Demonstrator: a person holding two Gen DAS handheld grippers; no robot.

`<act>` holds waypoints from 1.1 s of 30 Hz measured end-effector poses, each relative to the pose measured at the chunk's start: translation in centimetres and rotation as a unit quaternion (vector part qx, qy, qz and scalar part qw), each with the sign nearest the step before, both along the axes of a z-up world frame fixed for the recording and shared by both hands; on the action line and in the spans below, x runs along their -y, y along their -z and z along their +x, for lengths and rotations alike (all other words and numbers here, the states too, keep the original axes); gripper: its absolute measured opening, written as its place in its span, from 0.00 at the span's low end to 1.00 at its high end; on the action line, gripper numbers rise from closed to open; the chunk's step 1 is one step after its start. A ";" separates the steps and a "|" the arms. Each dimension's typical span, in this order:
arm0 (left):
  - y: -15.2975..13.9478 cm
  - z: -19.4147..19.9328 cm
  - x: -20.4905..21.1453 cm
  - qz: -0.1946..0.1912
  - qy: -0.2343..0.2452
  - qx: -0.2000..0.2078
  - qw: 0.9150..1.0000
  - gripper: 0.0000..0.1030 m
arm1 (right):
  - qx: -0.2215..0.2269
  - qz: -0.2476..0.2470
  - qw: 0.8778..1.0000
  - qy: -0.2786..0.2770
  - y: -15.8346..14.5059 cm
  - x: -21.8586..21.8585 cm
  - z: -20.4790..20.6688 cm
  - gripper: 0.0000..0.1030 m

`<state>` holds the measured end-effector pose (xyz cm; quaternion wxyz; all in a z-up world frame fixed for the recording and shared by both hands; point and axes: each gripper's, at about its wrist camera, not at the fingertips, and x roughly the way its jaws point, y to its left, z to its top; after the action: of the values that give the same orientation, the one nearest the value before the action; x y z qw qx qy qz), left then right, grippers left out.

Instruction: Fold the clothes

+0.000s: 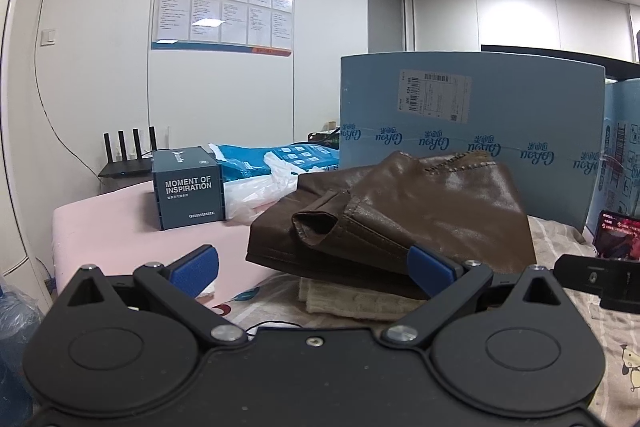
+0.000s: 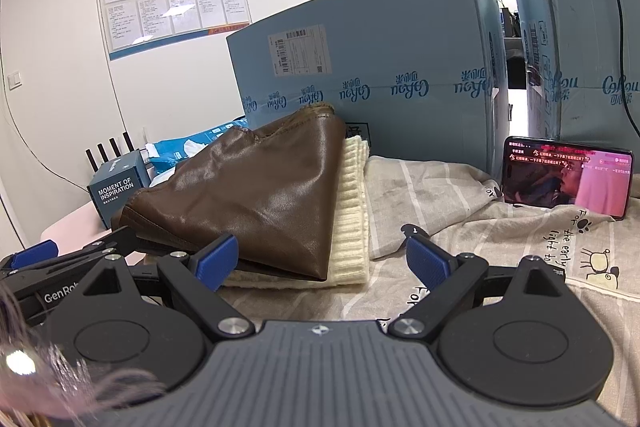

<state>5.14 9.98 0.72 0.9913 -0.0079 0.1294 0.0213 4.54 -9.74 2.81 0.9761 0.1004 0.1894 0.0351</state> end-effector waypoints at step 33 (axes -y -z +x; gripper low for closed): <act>-0.1 0.0 0.1 0.008 0.005 0.001 1.000 1.00 | -0.001 -0.001 1.000 -0.002 0.1 0.1 0.0 0.88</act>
<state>5.18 9.87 0.81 0.9915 0.0003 0.1287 0.0176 4.51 -9.79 2.76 0.9759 0.0996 0.1908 0.0365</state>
